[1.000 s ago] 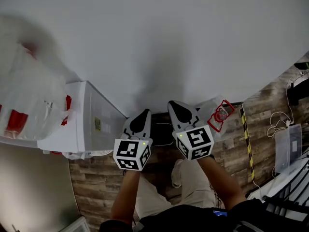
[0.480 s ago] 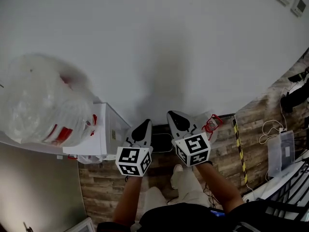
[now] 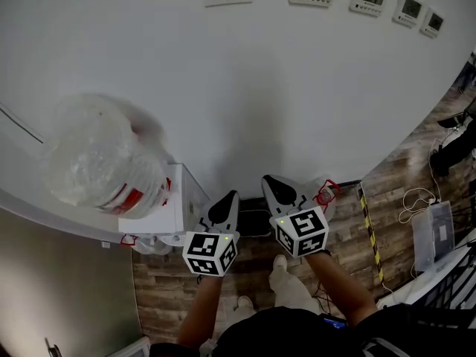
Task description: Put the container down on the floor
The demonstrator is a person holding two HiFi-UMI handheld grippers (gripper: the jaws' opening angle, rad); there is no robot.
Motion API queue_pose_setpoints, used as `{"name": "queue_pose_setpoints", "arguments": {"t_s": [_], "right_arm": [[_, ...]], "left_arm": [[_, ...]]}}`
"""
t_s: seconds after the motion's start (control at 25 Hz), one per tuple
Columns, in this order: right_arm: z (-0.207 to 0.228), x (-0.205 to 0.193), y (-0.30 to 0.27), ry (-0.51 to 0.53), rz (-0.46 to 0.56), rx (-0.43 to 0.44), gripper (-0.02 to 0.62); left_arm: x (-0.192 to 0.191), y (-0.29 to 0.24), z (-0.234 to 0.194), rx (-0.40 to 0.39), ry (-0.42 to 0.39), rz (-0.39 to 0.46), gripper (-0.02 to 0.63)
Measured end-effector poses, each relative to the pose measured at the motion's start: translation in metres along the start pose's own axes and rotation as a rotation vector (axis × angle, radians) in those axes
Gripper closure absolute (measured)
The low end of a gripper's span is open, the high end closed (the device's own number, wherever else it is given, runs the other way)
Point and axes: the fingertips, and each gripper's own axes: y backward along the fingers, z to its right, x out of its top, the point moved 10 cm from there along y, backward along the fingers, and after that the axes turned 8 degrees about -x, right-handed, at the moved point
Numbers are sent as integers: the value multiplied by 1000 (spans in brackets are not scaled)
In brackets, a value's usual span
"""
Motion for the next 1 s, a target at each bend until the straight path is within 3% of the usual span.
{"name": "queue_pose_setpoints", "arguments": {"t_s": [0.44, 1.0], "right_arm": [[-57, 21, 67, 20, 47, -19, 565], [-130, 21, 150, 13, 111, -74, 565]], "left_arm": [[20, 78, 34, -27, -52, 63, 591], [13, 172, 74, -83, -86, 112, 591]]}}
